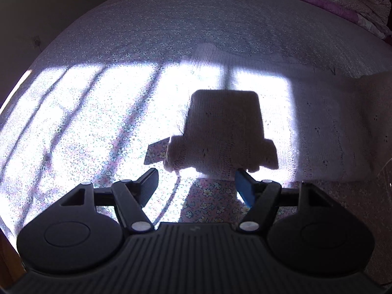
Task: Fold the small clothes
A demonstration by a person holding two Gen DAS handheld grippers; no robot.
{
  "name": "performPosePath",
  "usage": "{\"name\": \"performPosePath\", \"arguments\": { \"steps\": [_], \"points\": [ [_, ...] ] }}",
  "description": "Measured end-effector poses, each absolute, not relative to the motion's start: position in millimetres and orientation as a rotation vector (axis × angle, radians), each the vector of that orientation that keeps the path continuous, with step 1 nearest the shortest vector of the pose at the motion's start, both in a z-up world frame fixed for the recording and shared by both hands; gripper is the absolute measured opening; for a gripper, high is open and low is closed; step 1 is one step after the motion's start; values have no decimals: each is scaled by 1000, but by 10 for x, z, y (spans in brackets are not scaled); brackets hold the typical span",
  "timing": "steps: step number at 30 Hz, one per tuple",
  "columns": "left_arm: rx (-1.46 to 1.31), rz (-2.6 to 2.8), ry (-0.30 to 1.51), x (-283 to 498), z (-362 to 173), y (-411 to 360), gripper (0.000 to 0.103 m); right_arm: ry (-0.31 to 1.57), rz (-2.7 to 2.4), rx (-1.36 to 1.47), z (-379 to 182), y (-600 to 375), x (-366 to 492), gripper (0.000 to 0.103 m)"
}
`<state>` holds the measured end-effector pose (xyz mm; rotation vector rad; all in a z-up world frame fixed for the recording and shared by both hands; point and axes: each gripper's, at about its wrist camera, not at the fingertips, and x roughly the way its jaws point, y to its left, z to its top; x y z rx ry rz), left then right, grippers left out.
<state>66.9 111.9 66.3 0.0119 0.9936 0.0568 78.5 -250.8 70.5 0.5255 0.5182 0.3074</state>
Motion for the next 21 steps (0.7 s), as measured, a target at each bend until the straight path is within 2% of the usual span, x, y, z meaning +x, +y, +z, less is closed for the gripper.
{"name": "performPosePath", "arguments": {
  "steps": [12,21],
  "points": [
    [-60,142,961,597,741,1688,75,504,514,445,1103,-1731,1059,19],
    [-94,173,959,550,670,2014,75,646,675,351,912,-814,1363,19]
  ]
}}
